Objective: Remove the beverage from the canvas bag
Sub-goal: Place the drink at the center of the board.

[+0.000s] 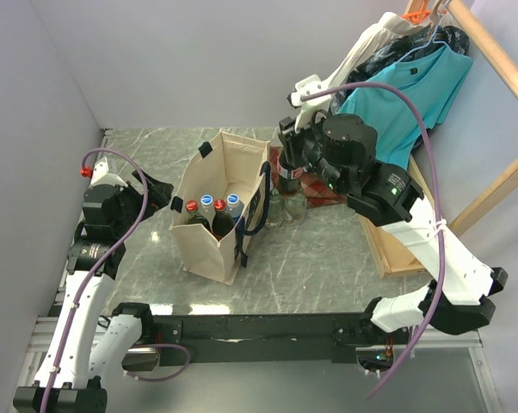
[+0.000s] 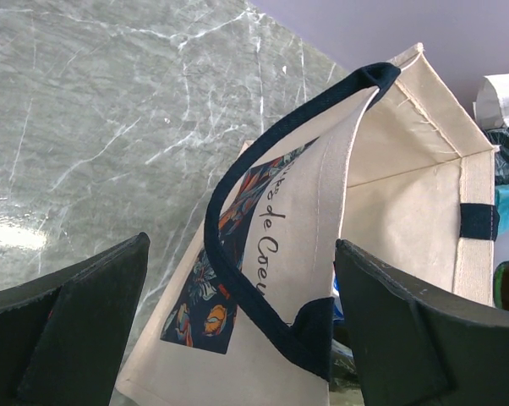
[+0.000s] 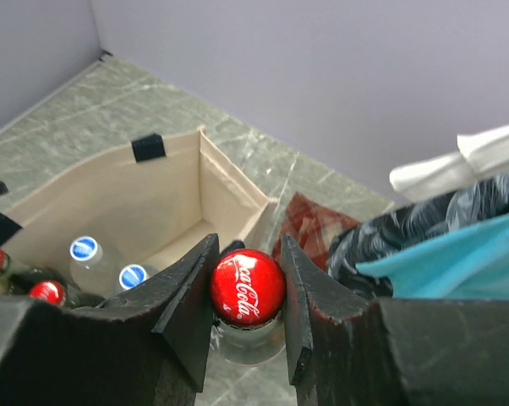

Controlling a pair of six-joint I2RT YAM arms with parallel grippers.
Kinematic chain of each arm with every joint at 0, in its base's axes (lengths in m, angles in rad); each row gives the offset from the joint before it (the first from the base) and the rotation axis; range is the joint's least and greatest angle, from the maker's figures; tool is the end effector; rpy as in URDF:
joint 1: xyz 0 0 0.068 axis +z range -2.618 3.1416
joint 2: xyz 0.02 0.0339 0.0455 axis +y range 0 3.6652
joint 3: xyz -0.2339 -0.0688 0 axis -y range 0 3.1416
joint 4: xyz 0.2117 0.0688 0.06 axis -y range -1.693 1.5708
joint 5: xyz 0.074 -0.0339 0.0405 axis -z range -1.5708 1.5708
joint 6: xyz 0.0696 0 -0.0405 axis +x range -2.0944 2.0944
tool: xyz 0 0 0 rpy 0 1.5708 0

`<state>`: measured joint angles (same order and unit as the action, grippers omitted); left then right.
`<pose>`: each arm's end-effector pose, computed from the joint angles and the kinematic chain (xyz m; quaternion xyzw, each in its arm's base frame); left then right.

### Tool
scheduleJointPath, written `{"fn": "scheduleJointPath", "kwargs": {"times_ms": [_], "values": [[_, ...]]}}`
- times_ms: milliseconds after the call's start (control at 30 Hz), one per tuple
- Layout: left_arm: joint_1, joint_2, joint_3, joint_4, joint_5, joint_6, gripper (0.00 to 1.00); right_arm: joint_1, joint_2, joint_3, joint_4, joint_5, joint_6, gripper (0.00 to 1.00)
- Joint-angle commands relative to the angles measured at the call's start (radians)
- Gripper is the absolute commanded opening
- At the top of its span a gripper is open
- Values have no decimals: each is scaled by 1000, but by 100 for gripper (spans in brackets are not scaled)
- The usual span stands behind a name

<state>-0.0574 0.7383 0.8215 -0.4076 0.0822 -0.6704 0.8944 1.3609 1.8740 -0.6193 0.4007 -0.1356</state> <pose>0.1882 -0.0165 0.3026 -0.2219 0.7808 -0.2387 0.5331 0.1862 0.1885 0.4838 -0.2431 0.6998 0.1052 0.6634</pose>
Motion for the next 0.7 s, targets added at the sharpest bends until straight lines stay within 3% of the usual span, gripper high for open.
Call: {"fn": "scheduleJointPath", "kwargs": {"times_ms": [0, 667], "values": [[4, 7, -10, 47, 21, -8, 96, 5, -111, -48, 216, 53, 19, 0], [4, 9, -18, 44, 16, -11, 96, 5, -264, -394, 273, 38, 171, 0]]}}
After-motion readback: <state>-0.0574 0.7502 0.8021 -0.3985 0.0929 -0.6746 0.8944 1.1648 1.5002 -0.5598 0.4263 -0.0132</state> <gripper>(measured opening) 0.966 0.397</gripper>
